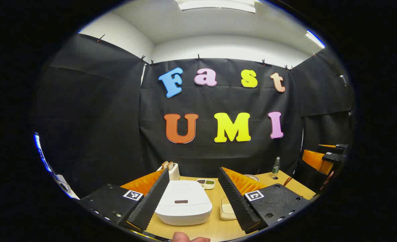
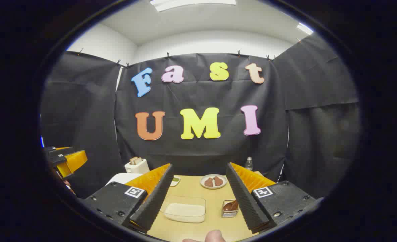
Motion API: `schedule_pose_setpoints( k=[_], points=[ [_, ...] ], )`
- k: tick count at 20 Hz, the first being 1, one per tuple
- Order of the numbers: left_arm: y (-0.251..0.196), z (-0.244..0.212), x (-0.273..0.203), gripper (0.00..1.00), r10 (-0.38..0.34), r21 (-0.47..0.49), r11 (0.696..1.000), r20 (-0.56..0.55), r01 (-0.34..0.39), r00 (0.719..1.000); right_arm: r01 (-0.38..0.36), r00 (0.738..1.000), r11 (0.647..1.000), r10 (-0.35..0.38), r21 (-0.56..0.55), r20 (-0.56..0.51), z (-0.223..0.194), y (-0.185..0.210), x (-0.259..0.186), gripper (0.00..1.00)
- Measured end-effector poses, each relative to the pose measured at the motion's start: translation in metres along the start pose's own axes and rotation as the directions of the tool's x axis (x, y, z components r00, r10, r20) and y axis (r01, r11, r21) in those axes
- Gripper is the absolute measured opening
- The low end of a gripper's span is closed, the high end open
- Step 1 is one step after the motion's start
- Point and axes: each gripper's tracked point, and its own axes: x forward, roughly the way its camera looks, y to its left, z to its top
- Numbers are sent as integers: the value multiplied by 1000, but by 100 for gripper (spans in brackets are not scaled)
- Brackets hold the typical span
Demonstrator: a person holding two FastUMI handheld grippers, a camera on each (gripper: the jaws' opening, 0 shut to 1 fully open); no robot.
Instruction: Close the left gripper, press the button to open the rice cooker; take a wooden spoon from the chopstick holder with the right hand, scoop a spoonful of rice and pour it into the rice cooker, then put the wooden spoon back into the chopstick holder.
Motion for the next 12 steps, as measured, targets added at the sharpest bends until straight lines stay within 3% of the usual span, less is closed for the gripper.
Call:
schedule_pose_setpoints(
  k=[12],
  points=[
    [-2, -11, 3, 95, 12, -10, 1000, -30, -12, 999, -6, 1000, 1000, 6, -11, -6, -1, 1, 6, 100]
  ],
)
